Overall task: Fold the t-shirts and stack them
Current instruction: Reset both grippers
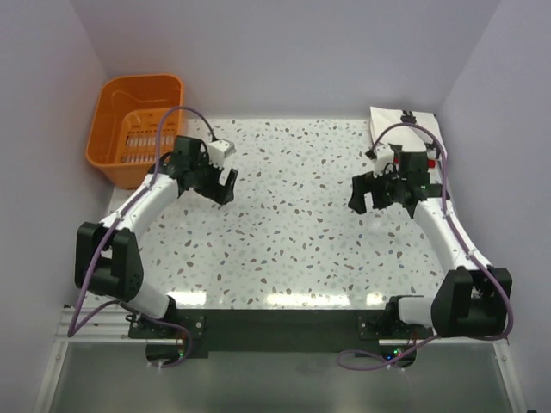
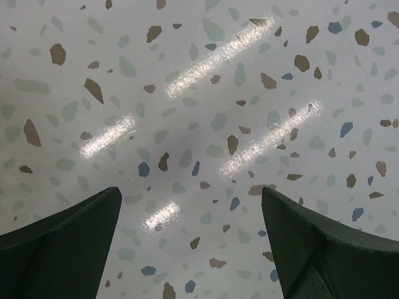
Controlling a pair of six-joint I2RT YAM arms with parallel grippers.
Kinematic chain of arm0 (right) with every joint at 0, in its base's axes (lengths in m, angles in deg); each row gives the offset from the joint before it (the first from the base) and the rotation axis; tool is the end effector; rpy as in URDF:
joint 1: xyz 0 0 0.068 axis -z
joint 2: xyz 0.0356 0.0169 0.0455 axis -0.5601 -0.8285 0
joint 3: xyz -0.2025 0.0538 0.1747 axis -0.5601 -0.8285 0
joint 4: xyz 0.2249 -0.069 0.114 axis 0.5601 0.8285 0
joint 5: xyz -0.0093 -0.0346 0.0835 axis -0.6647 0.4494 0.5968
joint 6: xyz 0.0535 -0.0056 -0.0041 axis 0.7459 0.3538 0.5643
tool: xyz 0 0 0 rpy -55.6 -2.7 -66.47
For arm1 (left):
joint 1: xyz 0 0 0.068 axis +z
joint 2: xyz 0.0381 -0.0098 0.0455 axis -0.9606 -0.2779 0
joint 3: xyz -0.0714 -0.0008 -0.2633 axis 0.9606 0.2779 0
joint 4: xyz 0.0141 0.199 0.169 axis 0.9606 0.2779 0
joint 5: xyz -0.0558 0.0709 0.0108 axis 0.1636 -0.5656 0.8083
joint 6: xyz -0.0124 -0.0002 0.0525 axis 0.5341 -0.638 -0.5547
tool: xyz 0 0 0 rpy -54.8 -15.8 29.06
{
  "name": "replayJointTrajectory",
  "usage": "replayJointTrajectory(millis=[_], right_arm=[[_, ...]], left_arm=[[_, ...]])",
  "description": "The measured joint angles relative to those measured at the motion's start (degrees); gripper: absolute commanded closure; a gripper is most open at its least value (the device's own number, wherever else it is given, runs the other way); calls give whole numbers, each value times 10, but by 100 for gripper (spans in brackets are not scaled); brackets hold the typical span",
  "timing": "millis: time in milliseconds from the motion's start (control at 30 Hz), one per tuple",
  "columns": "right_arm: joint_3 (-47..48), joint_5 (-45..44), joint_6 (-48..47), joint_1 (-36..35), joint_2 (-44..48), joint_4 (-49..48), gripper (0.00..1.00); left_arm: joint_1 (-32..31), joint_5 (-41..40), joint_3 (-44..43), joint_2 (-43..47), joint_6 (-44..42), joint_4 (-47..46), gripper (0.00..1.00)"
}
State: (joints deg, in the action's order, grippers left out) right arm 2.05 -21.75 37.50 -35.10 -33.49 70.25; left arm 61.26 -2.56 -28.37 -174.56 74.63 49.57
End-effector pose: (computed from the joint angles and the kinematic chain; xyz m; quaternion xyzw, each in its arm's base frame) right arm 0.2733 0.0192 0.2686 -0.1766 0.9007 0.1564 0.3649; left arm 0.3201 -0.0823 0.2563 0.2308 0.9070 -0.1474 0.3200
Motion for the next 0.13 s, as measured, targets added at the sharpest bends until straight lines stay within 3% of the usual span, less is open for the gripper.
replayJointTrajectory(millis=[133], right_arm=[[-24, 0, -8, -7, 39, 1, 1]], left_arm=[[0, -5, 29, 20, 0, -1, 0]])
